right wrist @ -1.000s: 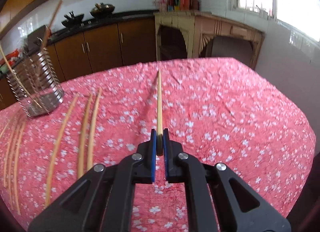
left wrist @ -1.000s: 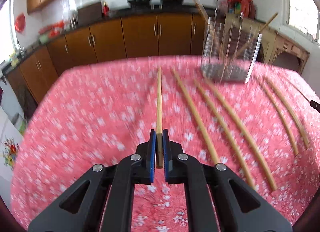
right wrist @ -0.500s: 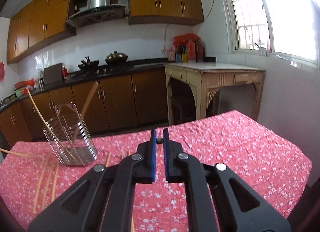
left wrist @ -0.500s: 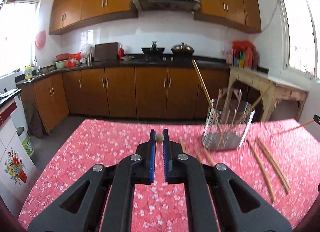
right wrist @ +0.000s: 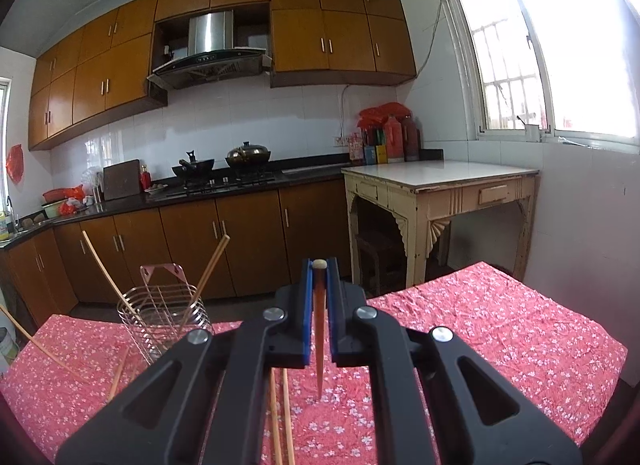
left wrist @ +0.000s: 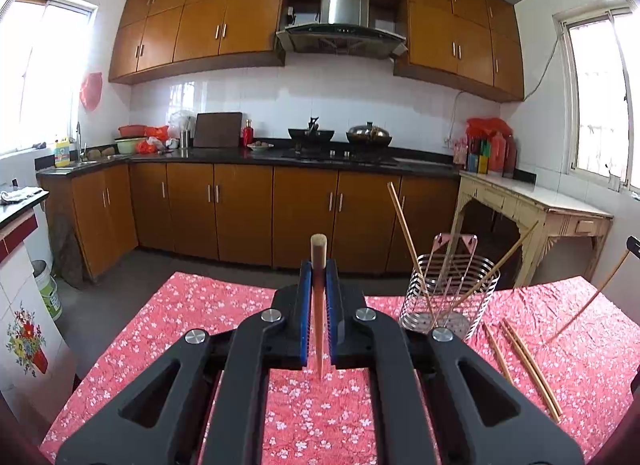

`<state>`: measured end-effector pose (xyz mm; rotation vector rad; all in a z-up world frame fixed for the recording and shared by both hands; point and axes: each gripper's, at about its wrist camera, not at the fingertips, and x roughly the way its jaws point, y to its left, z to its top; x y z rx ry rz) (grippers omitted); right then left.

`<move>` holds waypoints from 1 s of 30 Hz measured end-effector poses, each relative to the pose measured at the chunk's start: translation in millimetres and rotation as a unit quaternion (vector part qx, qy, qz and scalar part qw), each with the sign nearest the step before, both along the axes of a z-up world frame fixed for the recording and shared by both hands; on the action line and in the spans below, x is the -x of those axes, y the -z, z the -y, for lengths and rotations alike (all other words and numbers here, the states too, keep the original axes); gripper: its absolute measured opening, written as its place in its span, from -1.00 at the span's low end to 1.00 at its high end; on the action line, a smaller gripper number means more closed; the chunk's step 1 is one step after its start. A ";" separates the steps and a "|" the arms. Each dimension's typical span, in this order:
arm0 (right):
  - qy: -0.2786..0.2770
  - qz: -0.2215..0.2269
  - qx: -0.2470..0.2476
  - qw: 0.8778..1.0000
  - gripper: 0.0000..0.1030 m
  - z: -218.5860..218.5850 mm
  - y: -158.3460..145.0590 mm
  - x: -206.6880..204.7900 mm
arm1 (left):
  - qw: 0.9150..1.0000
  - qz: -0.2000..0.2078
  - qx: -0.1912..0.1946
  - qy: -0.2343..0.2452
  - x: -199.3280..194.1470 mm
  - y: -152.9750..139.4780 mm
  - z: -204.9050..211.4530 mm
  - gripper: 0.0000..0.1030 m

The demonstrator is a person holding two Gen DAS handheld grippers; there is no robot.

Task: Organize utensils
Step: 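Lift both held chopsticks upright and carry them over the wire holder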

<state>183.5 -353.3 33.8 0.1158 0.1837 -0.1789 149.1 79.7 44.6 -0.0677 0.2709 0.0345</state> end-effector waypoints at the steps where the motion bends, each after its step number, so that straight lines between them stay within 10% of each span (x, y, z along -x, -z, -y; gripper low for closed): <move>1: -0.003 0.003 -0.001 1.000 -0.86 0.5 -1.6 1.0 | 1.000 0.003 0.000 0.000 0.4 -2.0 0.4 -0.87; 17: -0.054 0.029 -0.026 0.998 -0.86 -15.3 -32.0 7.4 | 0.999 0.026 0.018 0.017 3.9 -19.8 4.3 -0.87; 30: -0.135 0.103 -0.054 0.984 -0.86 -53.9 -111.1 -2.4 | 0.992 0.104 0.049 0.060 -14.9 -100.6 37.6 -0.87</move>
